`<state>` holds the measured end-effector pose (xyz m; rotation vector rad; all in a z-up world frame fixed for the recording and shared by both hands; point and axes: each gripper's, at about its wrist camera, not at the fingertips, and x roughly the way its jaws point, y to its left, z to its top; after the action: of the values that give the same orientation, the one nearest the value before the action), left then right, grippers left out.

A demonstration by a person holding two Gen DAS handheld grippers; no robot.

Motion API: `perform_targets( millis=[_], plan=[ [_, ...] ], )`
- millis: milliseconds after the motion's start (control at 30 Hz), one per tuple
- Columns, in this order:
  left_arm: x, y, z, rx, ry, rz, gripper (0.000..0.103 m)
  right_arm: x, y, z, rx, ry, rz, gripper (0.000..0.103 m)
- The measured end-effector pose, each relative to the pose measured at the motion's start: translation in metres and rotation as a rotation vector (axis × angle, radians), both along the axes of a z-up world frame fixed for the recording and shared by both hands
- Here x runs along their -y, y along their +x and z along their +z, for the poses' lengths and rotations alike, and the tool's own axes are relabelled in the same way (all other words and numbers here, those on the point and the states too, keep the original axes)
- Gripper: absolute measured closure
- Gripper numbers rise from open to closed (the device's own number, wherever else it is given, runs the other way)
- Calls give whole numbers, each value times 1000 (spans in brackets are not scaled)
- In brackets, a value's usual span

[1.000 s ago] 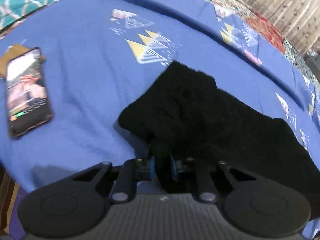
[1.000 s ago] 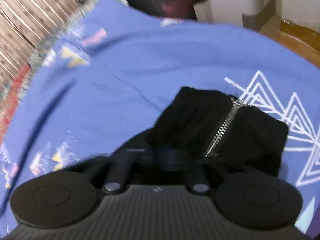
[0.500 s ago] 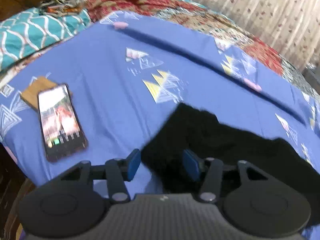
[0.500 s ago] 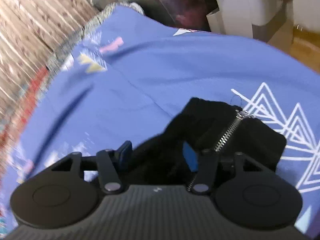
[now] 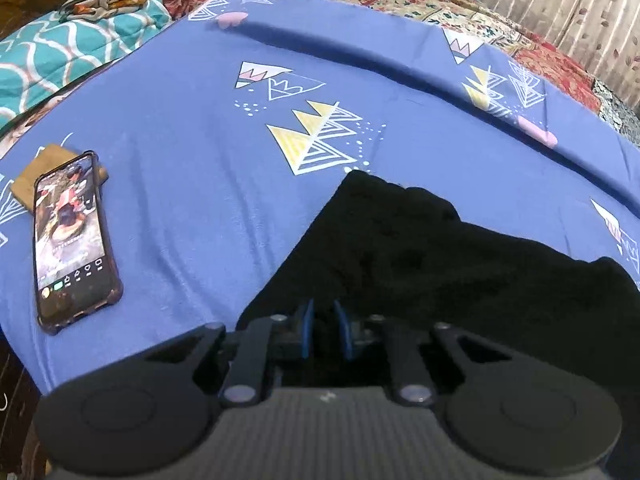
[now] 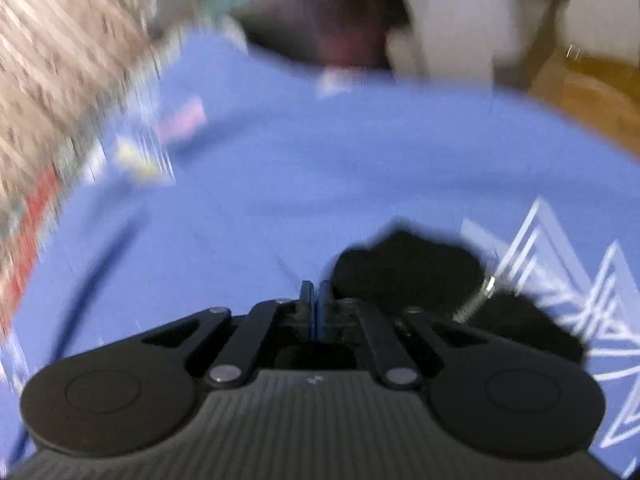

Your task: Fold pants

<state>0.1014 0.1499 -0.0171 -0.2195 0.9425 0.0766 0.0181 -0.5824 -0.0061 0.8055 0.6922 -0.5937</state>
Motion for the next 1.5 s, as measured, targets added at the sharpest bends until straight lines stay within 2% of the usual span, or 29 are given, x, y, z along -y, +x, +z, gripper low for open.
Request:
perform_targets(
  millis=[33,100,133,167,200,300,400,533,600,633,667,700,767,833,933,967,1033,1067,1133,1167,1200,1233,1267,1300,1333,1367,1400,1467,1500],
  plan=[
    [-3,-2,4,3,-10,1,87,2,-10,2,51,10,-15,98],
    [-12,-4,13,17,-54,7,86,8,-42,12,185,31,-39,87],
    [-17,-7,20,34,-84,20,86,9,-62,20,241,7,-55,84],
    [-21,-9,25,52,-103,27,86,9,-83,26,274,-28,-73,73],
    [-24,-12,33,82,-124,29,87,8,-103,30,295,-63,-96,58],
    [-20,-14,46,131,-164,-4,87,8,-160,22,342,-87,-175,33],
    [4,-9,44,115,-183,-101,87,6,-193,-5,365,6,-191,28],
    [49,2,22,40,-164,-211,86,3,-185,-38,359,120,-201,27],
    [64,6,7,-13,-137,-220,86,-6,-168,-36,381,152,-182,28],
    [67,7,1,-31,-122,-220,86,-5,-160,-35,367,154,-174,33],
    [71,7,-6,-49,-96,-214,86,-4,-155,-29,353,161,-154,73],
    [73,8,-15,-71,-59,-201,89,-3,-150,-25,339,162,-145,93],
    [70,8,-24,-88,-26,-172,97,-12,-162,-6,357,62,-179,94],
    [66,9,-23,-88,-36,-158,97,-12,-174,-2,381,13,-211,94],
    [69,9,-22,-87,-1,-173,97,7,-175,-49,281,128,-275,95],
    [72,10,-21,-83,16,-181,97,8,-182,-57,336,154,-290,96],
    [75,7,-17,-79,37,-195,97,7,-188,-53,381,173,-293,92],
    [74,5,-14,-81,27,-198,96,6,-189,-50,394,174,-294,86],
    [70,1,-3,-64,-28,-202,87,9,-192,-46,432,189,-307,60],
    [68,1,0,-47,-44,-206,78,12,-192,-47,462,213,-311,47],
    [67,-3,5,-22,-45,-208,74,14,-184,-46,458,230,-318,46],
    [68,-6,7,0,-32,-211,74,15,-177,-44,418,223,-309,49],
    [70,-7,6,4,-11,-217,74,15,-165,-39,355,196,-280,78],
    [73,-5,0,-18,31,-219,75,14,-155,-34,301,168,-244,93],
    [75,-1,-9,-60,68,-220,76,10,-153,-26,288,139,-238,93],
    [75,2,-16,-87,83,-227,79,5,-152,-15,316,107,-219,93],
    [76,1,-17,-77,86,-229,79,-3,-152,-1,358,75,-188,93],
    [75,-1,-7,-52,52,-243,79,-26,-147,34,396,-18,-61,93],
    [74,-5,1,-28,6,-267,75,-43,-142,52,398,-76,32,93]
  ],
)
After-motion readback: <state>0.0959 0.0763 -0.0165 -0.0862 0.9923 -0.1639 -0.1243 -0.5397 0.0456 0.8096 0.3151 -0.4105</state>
